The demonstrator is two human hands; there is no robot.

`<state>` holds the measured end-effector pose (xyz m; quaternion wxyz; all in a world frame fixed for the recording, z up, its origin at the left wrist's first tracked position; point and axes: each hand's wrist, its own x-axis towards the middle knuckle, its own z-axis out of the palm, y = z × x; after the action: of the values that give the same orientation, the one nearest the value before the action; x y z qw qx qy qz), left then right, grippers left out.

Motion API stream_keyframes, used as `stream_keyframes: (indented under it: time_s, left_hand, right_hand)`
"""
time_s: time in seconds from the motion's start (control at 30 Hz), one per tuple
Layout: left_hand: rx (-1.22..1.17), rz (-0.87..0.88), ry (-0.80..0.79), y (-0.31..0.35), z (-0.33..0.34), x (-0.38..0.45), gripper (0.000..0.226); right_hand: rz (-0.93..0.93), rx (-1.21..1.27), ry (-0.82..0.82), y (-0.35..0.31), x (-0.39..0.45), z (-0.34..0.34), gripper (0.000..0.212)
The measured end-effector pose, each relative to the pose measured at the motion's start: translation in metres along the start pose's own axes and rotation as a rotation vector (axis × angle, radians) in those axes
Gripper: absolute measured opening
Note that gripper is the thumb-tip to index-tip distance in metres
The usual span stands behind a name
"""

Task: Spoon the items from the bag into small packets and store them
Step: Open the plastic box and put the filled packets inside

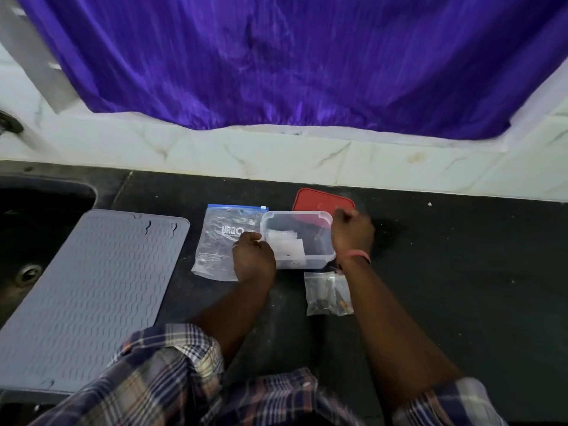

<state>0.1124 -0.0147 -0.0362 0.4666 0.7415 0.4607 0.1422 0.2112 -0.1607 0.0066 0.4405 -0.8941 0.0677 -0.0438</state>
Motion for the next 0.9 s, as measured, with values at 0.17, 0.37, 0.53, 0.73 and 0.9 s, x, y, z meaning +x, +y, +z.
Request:
stream_keyframes:
  time_s: [0.17,0.37,0.53,0.73,0.9]
  left_hand:
    - [-0.061,-0.023,0.059,0.002,0.004,-0.009,0.024]
    - [-0.113,0.005,0.03,-0.006,0.009,-0.021,0.026]
    - [-0.124,-0.001,0.026,-0.006,0.01,-0.022,0.027]
    - [-0.138,0.041,0.076,-0.007,0.007,-0.018,0.024]
    - [-0.163,0.051,0.093,-0.004,0.005,-0.01,0.023]
  right_hand:
    - [0.098,-0.148,-0.133,0.069,-0.036,-0.013,0.033]
    - [0.124,-0.631,-0.379,0.092,-0.074,0.017,0.042]
    - [0.214,-0.551,-0.358,0.082,-0.074,0.018,0.028]
    - [0.268,0.146,-0.838,0.041,-0.058,-0.033,0.013]
    - [0.164,0.384,-0.696,0.011,-0.017,-0.046,0.013]
